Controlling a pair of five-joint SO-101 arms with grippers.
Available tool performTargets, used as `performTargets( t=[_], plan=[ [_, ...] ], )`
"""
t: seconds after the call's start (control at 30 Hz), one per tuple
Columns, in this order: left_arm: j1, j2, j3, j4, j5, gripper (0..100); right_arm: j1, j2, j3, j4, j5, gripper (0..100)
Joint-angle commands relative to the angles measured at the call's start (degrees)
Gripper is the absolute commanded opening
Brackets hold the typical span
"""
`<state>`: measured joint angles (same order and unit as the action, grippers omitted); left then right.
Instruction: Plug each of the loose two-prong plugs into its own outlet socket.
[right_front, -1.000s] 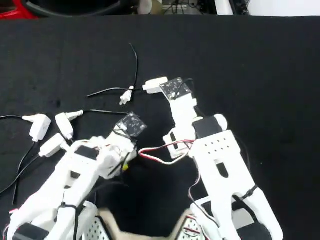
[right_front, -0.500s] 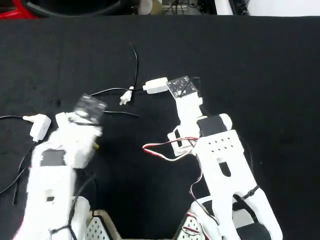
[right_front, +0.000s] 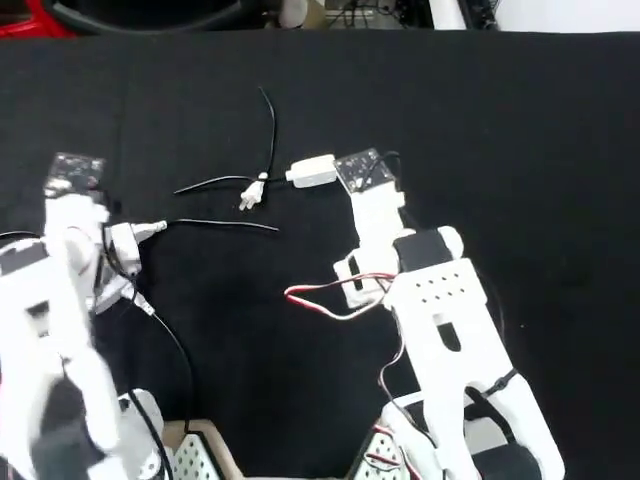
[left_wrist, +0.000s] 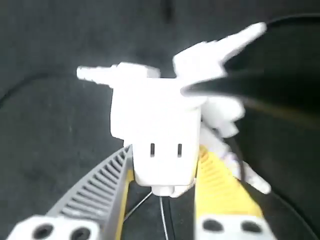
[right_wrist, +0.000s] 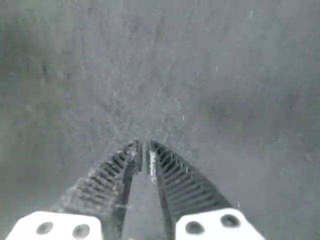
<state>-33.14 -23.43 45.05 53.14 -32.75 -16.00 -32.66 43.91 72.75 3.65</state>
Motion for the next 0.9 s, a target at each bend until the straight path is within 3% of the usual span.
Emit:
performTargets(
  t=[0.0,0.13,0.33,0.4,0.6,0.87],
  plan=[
    [-2.2,8.4,-7.7,-0.8,4.9,19,0.6,2.3,-6.6,-3.9,3.1,9.9],
    [-1.7,8.8,-7.8,-1.1,6.4,34,0.8,12.9,-15.8,-4.2,4.2,22.7],
    [-1.5,0.8,-3.6,-0.8,12.2,34,0.4,28.4,-29.7,-14.1,-1.8,28.3],
    [-0.6,-3.5,1.6,-1.4,13.1,34,-0.5,32.4,-32.9,-15.9,3.1,28.3],
    [4.2,-17.9,21.1,-10.7,13.2,34,-3.8,43.4,-39.0,-16.0,30.5,28.3],
    [6.2,-23.7,28.0,-12.1,10.3,34,-3.7,58.1,-51.5,-16.1,36.8,28.4]
  ],
)
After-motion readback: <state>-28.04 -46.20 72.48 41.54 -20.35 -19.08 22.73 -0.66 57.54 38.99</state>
